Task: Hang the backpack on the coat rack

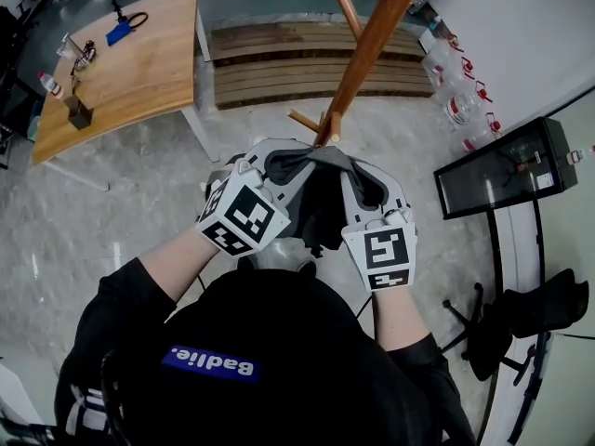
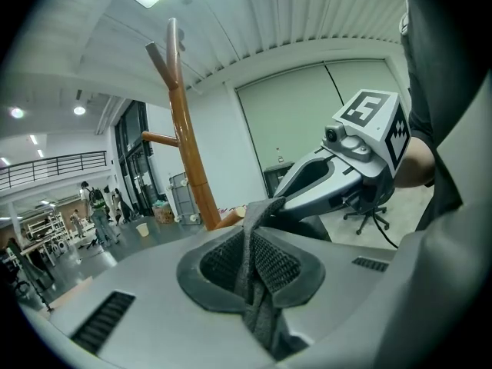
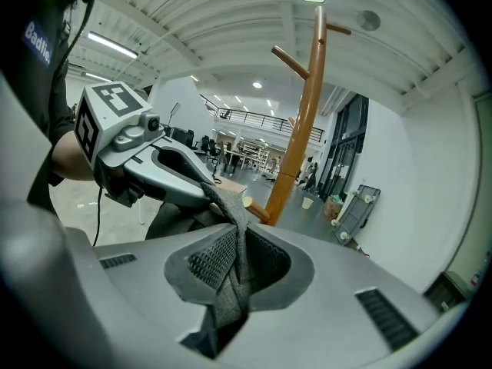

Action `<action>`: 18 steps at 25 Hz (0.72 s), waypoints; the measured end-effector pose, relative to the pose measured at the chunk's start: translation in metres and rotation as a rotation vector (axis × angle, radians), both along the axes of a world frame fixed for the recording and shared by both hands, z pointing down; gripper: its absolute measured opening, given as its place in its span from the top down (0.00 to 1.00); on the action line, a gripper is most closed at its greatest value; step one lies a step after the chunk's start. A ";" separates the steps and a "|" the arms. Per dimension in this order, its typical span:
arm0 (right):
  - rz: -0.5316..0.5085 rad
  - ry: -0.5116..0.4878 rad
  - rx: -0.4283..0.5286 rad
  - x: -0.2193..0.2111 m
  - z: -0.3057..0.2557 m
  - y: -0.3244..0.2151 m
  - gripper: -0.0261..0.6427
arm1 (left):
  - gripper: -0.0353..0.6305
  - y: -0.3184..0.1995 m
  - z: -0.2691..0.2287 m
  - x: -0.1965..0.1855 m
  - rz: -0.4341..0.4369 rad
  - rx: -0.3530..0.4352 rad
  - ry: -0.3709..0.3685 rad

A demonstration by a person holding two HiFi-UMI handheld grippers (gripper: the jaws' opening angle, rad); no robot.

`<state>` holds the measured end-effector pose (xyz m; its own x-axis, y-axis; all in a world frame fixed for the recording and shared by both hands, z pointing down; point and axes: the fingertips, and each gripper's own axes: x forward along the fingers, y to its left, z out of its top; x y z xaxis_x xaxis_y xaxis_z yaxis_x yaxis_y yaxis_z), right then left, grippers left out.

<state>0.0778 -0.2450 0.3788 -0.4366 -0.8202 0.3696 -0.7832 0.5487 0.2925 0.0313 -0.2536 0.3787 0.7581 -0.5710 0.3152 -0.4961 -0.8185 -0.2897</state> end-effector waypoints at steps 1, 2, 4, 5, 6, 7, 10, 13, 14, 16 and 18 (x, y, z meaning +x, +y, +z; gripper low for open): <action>-0.004 0.003 -0.005 0.002 -0.001 -0.004 0.90 | 0.89 -0.003 -0.001 0.002 -0.007 -0.004 -0.002; -0.009 0.006 -0.012 0.003 -0.002 -0.007 0.90 | 0.89 -0.006 -0.002 0.003 -0.013 -0.012 -0.002; -0.022 0.009 -0.029 0.004 -0.002 -0.013 0.90 | 0.89 -0.012 -0.001 0.004 -0.021 -0.030 -0.003; -0.028 0.010 -0.037 0.004 -0.002 -0.016 0.90 | 0.89 -0.014 -0.001 0.004 -0.023 -0.037 -0.004; -0.035 0.012 -0.044 0.004 -0.002 -0.018 0.90 | 0.89 -0.016 -0.001 0.004 -0.024 -0.044 -0.005; -0.042 0.013 -0.049 0.004 -0.002 -0.020 0.90 | 0.89 -0.018 -0.001 0.004 -0.023 -0.050 -0.007; -0.065 0.021 -0.068 0.005 -0.002 -0.026 0.90 | 0.89 -0.024 -0.002 0.006 -0.010 -0.073 -0.011; -0.088 0.034 -0.096 0.006 -0.002 -0.032 0.89 | 0.89 -0.030 -0.005 0.007 0.007 -0.096 -0.020; -0.094 0.041 -0.107 0.006 -0.001 -0.034 0.89 | 0.89 -0.033 -0.005 0.008 0.012 -0.103 -0.025; -0.107 0.054 -0.136 0.007 0.001 -0.038 0.89 | 0.89 -0.036 -0.004 0.009 0.025 -0.122 -0.033; -0.120 0.054 -0.168 0.007 0.005 -0.041 0.89 | 0.89 -0.039 -0.001 0.010 0.036 -0.151 -0.036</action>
<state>0.0850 -0.2855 0.3835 -0.5036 -0.6882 0.5223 -0.6946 0.6820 0.2288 0.0414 -0.2927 0.3780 0.7638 -0.4878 0.4226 -0.4572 -0.8711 -0.1793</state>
